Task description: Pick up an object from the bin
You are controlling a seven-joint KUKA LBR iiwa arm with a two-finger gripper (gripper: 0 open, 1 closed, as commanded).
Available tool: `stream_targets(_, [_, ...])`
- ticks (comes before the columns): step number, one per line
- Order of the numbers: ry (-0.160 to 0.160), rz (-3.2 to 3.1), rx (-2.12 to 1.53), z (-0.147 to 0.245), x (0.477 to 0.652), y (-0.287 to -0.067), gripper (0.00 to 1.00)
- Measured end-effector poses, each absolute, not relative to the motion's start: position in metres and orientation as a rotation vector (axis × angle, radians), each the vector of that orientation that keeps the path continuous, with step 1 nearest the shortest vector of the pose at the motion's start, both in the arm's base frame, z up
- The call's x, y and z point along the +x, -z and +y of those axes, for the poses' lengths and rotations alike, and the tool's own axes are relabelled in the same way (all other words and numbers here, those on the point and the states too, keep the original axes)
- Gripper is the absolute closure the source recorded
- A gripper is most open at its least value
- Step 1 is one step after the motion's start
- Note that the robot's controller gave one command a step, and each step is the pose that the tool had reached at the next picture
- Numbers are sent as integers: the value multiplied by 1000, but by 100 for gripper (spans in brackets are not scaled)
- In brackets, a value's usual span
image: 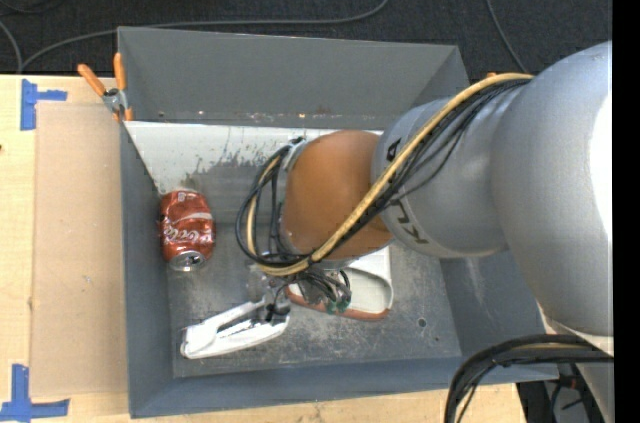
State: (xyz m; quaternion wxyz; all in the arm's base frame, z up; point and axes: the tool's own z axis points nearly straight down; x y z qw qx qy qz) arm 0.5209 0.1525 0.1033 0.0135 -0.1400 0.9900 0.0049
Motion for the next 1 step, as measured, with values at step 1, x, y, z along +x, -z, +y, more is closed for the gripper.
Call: stream_targets(1, [-15, 3084, -435, 152, 521, -103, 100])
